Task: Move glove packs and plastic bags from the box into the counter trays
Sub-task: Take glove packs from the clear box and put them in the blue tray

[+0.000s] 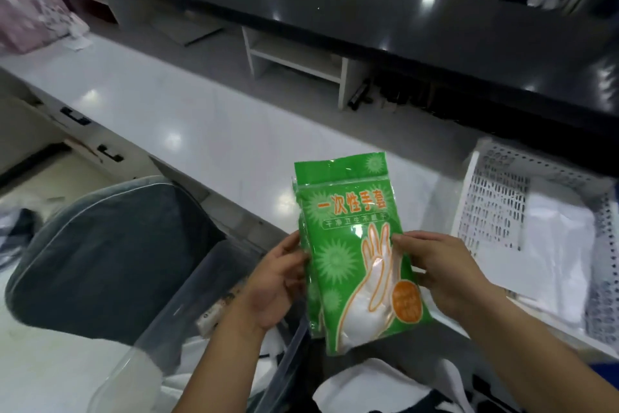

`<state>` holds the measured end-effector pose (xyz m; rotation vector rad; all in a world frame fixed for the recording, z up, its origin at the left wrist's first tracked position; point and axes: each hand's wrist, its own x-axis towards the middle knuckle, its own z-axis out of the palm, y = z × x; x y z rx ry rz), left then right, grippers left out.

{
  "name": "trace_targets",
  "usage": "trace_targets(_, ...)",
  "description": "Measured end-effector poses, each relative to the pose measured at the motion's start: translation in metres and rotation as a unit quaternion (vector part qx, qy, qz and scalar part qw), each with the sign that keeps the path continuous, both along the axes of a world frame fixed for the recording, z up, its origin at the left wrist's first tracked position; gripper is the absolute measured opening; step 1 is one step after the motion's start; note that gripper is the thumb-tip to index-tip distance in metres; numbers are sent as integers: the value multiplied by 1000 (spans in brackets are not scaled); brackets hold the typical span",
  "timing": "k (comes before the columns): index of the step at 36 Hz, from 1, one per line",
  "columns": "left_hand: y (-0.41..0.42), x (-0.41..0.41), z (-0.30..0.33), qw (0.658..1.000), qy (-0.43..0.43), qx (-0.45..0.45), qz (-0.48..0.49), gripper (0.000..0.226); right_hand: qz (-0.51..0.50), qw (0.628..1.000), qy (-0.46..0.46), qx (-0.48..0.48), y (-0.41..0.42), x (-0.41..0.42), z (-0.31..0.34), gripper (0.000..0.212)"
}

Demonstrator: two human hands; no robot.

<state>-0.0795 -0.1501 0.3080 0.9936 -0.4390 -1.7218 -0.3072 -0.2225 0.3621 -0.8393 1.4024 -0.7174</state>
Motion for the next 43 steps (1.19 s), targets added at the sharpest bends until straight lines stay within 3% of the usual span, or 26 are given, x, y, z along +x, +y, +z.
trace_targets(4, 11, -3, -1, 1000, 14, -14, -11, 39, -64, 997, -10, 35, 8, 2, -3, 5)
trace_targets(9, 20, -5, 5, 999, 31, -22, -39, 42, -65, 997, -14, 35, 20, 0, -5, 7)
trace_targets(15, 19, -9, 6, 997, -46, -32, -56, 55, -79, 996, -23, 20, 37, -4, 3, 9)
trace_targets(19, 16, -16, 6, 995, -25, -42, -83, 55, -91, 995, -43, -16, 53, -14, 14, 3)
trace_targets(22, 14, -25, 10, 992, 9, -59, -108, 58, -71, 994, -31, -77, 64, -35, 23, 30)
trace_targets(25, 10, -41, 17, 986, 31, -71, -145, 58, -15, 998, -26, -63, 75, -65, 37, 54)
trace_targets(30, -1, -77, 28, 975, 58, -86, -194, 59, 31, 999, -16, -40, 90, -109, 60, 42)
trace_targets(43, -21, -178, 50, 972, -58, -83, -213, 54, -24, 996, 2, -90, 88, -201, 57, 33)
